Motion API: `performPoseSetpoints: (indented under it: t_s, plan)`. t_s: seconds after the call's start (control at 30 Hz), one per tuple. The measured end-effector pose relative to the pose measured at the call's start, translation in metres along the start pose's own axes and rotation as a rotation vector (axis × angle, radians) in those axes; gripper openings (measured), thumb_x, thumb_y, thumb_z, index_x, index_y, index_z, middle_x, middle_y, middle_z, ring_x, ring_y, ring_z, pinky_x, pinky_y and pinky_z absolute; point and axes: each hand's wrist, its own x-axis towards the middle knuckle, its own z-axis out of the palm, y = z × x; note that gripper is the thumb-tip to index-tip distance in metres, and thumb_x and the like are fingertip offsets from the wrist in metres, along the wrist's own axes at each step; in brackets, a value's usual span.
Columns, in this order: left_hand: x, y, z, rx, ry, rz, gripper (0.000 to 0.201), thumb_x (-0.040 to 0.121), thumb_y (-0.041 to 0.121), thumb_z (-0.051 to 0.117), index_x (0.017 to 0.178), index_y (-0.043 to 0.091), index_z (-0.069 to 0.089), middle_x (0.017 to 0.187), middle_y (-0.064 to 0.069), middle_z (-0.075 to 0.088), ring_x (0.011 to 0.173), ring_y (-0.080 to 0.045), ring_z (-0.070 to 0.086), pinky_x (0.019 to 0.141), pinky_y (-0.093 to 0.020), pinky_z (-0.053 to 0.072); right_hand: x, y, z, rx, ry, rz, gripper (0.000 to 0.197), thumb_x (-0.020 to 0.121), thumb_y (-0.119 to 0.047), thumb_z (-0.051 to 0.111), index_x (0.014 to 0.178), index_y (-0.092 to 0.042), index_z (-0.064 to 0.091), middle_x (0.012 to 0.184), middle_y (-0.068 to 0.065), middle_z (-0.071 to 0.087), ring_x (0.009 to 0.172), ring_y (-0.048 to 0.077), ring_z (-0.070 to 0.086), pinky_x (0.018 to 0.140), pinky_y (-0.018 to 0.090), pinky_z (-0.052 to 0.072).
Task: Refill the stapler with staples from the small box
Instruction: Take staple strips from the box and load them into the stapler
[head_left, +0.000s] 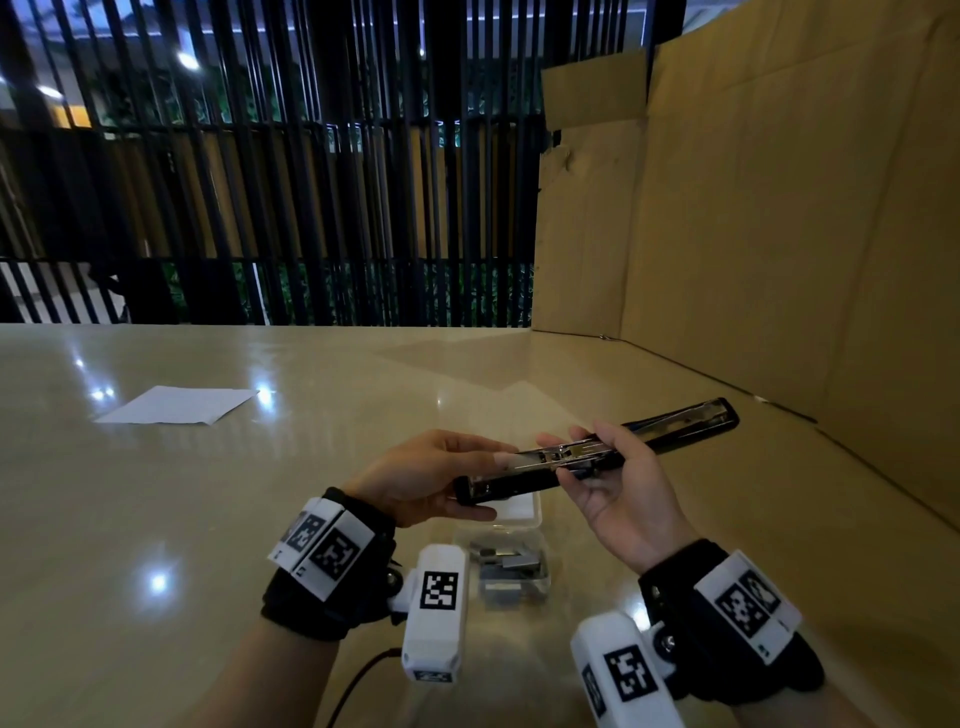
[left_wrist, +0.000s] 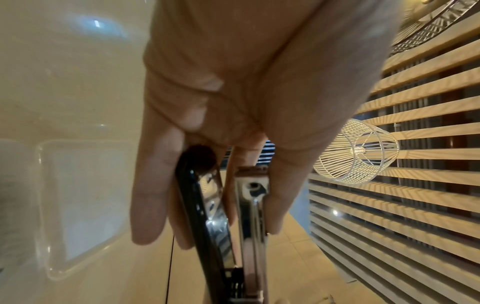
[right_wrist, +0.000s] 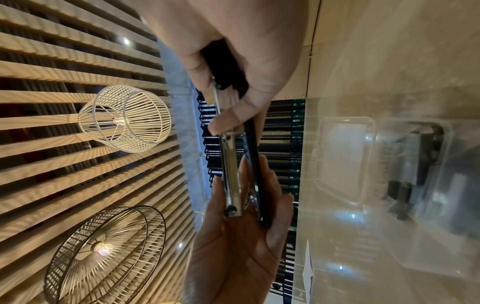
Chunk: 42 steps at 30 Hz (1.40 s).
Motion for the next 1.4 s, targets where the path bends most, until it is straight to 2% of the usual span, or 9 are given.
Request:
performPoseSetpoints:
  t_s: [0.07, 0.2, 0.4, 0.63, 0.8, 1.0, 1.17, 1.4]
  plan:
    - [0.0, 0.0, 0.0, -0.017, 0.005, -0.003, 0.02, 0.086, 0.014, 0.055, 0.104, 0.011, 0.064, 0.097, -0.007, 0.059, 0.089, -0.016, 0.061, 0.063, -0.026, 0.059, -0.001, 0.0, 0.001, 0.007, -0.011, -0.002, 0.02, 0.094, -0.021, 0.05, 0.094, -0.001, 0.054, 0.13, 0.031, 0.053, 0.09, 0.027, 0.065, 0.044, 0.021, 0.053]
    - [0.0, 0.0, 0.003, -0.026, -0.009, -0.008, 0.018, 0.088, 0.014, 0.053, 0.102, 0.013, 0.064, 0.094, -0.005, 0.061, 0.082, -0.013, 0.063, 0.062, -0.024, 0.059, -0.003, -0.002, 0.002, 0.03, -0.03, 0.022, 0.023, 0.094, -0.023, 0.05, 0.093, 0.0, 0.055, 0.123, 0.03, 0.058, 0.086, 0.026, 0.066, 0.044, 0.02, 0.053]
    - [0.001, -0.001, 0.005, -0.047, 0.005, 0.006, 0.016, 0.088, 0.014, 0.054, 0.099, 0.013, 0.064, 0.09, -0.005, 0.064, 0.072, -0.009, 0.067, 0.061, -0.022, 0.058, -0.005, -0.004, 0.002, 0.041, -0.031, 0.039, 0.024, 0.093, -0.023, 0.051, 0.089, 0.0, 0.056, 0.1, 0.026, 0.068, 0.071, 0.022, 0.07, 0.044, 0.02, 0.053]
    - [0.004, -0.005, 0.007, -0.034, 0.03, 0.006, 0.016, 0.086, 0.016, 0.058, 0.098, 0.012, 0.065, 0.09, -0.007, 0.066, 0.077, -0.012, 0.067, 0.059, -0.019, 0.057, -0.003, -0.004, -0.001, 0.029, -0.025, 0.033, 0.024, 0.093, -0.023, 0.051, 0.082, -0.002, 0.055, 0.086, 0.023, 0.071, 0.063, 0.021, 0.07, 0.041, 0.02, 0.051]
    - [0.006, -0.007, 0.008, -0.037, 0.017, 0.002, 0.016, 0.085, 0.015, 0.058, 0.098, 0.009, 0.066, 0.087, -0.007, 0.066, 0.072, -0.009, 0.067, 0.056, -0.016, 0.056, 0.0, -0.003, -0.004, 0.002, -0.033, 0.02, 0.023, 0.092, -0.023, 0.051, 0.079, -0.003, 0.054, 0.087, 0.024, 0.071, 0.066, 0.022, 0.071, 0.04, 0.02, 0.051]
    - [0.009, -0.011, 0.01, -0.014, 0.042, 0.005, 0.012, 0.086, 0.014, 0.057, 0.093, 0.01, 0.066, 0.08, -0.005, 0.067, 0.064, -0.005, 0.068, 0.055, -0.015, 0.055, 0.003, 0.001, -0.007, -0.029, -0.026, 0.0, 0.023, 0.093, -0.02, 0.049, 0.077, -0.004, 0.052, 0.1, 0.026, 0.065, 0.065, 0.021, 0.071, 0.039, 0.02, 0.05]
    - [0.01, -0.012, 0.01, -0.001, 0.039, -0.003, 0.011, 0.086, 0.015, 0.058, 0.092, 0.011, 0.066, 0.082, -0.005, 0.066, 0.066, -0.006, 0.067, 0.057, -0.015, 0.055, 0.005, 0.001, -0.008, -0.055, -0.024, 0.0, 0.025, 0.093, -0.019, 0.05, 0.073, -0.004, 0.053, 0.088, 0.024, 0.07, 0.066, 0.022, 0.071, 0.039, 0.02, 0.05]
    - [0.012, -0.014, 0.01, 0.042, 0.063, 0.002, 0.013, 0.087, 0.016, 0.057, 0.093, 0.008, 0.066, 0.082, -0.006, 0.066, 0.069, -0.006, 0.066, 0.059, -0.015, 0.055, 0.007, 0.004, -0.011, -0.058, -0.01, 0.011, 0.023, 0.092, -0.019, 0.05, 0.075, -0.004, 0.052, 0.088, 0.025, 0.07, 0.065, 0.024, 0.071, 0.039, 0.02, 0.051]
